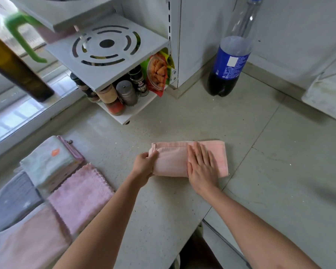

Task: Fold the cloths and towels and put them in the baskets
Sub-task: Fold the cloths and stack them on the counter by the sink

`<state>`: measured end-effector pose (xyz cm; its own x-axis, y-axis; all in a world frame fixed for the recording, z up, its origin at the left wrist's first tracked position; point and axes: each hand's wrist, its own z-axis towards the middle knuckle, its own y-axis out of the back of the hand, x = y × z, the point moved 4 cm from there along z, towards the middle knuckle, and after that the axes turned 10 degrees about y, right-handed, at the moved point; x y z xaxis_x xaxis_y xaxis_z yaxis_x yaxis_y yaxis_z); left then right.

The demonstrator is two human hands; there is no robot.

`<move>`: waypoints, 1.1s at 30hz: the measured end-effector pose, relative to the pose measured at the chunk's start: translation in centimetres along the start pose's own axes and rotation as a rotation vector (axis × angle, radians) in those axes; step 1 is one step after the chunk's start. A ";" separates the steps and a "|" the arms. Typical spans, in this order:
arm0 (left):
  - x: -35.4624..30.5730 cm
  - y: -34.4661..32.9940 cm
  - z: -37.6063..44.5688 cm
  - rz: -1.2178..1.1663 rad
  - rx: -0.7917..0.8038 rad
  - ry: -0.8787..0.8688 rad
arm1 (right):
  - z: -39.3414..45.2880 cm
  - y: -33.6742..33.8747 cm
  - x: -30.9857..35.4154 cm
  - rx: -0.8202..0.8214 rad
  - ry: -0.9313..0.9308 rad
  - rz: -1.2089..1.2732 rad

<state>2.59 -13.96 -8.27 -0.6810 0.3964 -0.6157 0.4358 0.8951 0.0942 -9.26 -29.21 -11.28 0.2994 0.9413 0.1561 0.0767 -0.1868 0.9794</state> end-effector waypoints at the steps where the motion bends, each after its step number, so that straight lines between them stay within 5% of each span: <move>1: -0.2 -0.2 -0.4 -0.041 0.035 -0.005 | 0.1 0.1 0.1 0.020 0.006 -0.004; 5: -1.5 -1.5 -1.6 -0.130 0.206 -0.011 | 0.2 2.4 -0.8 0.029 0.095 0.235; 9: -2.6 -3.3 -2.0 -0.070 0.168 -0.027 | -2.2 6.6 -6.9 -0.363 -0.254 0.422; 13: -3.5 -7.3 -2.8 0.008 0.141 -0.110 | -1.6 6.0 -10.5 -0.026 -0.491 0.587; 20: -3.1 -12.3 -2.9 0.171 0.117 -0.151 | 0.1 5.0 -10.4 0.103 -0.538 0.708; 25: -2.9 -14.2 -3.5 0.288 0.093 -0.221 | -0.5 4.8 -10.6 0.031 -0.514 0.895; 30: -1.9 -15.5 -4.1 0.241 0.179 -0.089 | -1.0 4.7 -10.3 0.084 -0.706 1.562; 33: -2.1 -15.3 -3.9 0.237 0.205 -0.061 | -0.9 5.3 -10.2 0.154 -0.600 1.595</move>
<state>-4.98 -27.73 -5.33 -0.5126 0.5704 -0.6418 0.6916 0.7172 0.0851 -12.72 -39.52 -7.55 0.4504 -0.4129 0.7916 -0.5565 -0.8231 -0.1127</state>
